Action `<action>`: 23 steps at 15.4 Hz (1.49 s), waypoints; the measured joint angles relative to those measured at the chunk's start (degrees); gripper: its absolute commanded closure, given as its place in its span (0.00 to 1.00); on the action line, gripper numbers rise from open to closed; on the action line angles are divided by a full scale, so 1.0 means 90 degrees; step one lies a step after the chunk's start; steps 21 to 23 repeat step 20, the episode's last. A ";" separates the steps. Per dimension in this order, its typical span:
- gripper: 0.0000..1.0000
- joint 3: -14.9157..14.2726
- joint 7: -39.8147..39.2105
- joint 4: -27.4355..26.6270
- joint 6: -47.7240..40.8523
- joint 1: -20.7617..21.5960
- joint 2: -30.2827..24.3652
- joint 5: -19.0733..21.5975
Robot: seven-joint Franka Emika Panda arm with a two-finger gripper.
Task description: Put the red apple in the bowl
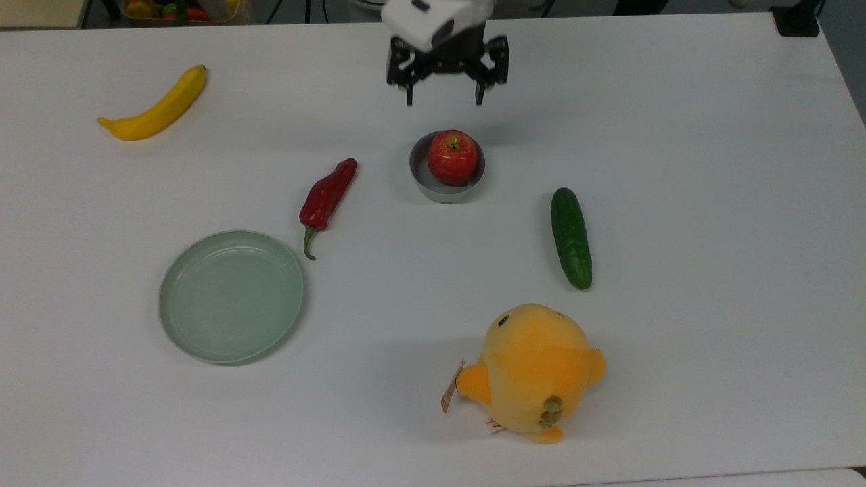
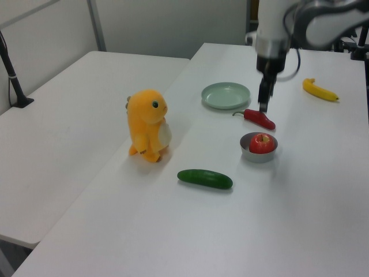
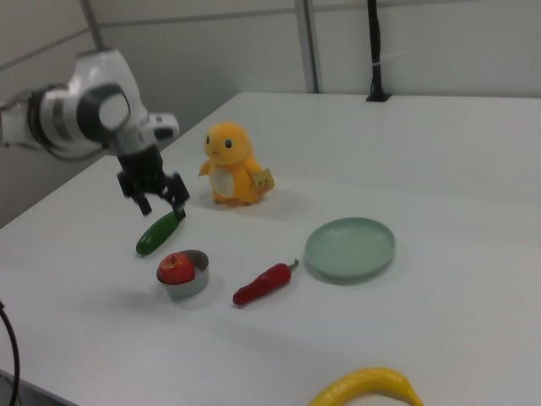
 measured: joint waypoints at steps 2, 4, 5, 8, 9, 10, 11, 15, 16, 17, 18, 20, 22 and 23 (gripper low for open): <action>0.00 -0.0116 0.0018 0.0638 -0.0792 -0.0129 -0.0204 -0.0001; 0.00 -0.0343 0.0018 0.1109 -0.1256 -0.0197 -0.0295 -0.0001; 0.00 -0.0451 0.0017 0.1319 -0.1446 -0.0214 -0.0327 -0.0001; 0.00 -0.0614 0.0017 0.1790 -0.1983 -0.0226 -0.0368 0.0027; 0.00 -0.0651 0.0017 0.1895 -0.2112 -0.0227 -0.0369 0.0106; 0.00 -0.0702 0.0017 0.1981 -0.2188 -0.0228 -0.0369 0.0244; 0.00 -0.0758 -0.0009 0.2034 -0.2201 -0.0229 -0.0370 0.0406; 0.00 -0.0858 -0.0979 0.2071 -0.2194 -0.0237 -0.0358 0.0991; 0.00 -0.0859 -0.1149 0.2062 -0.2147 -0.0237 -0.0346 0.1038; 0.00 -0.0859 -0.1248 0.2041 -0.2036 -0.0237 -0.0331 0.1058; 0.00 -0.0859 -0.1326 0.2004 -0.1855 -0.0237 -0.0300 0.1062; 0.00 -0.0859 -0.1363 0.1947 -0.1791 -0.0237 -0.0266 0.1063; 0.00 -0.0859 -0.1363 0.1947 -0.1791 -0.0237 -0.0266 0.1063; 0.00 -0.0859 -0.1363 0.1947 -0.1791 -0.0237 -0.0266 0.1063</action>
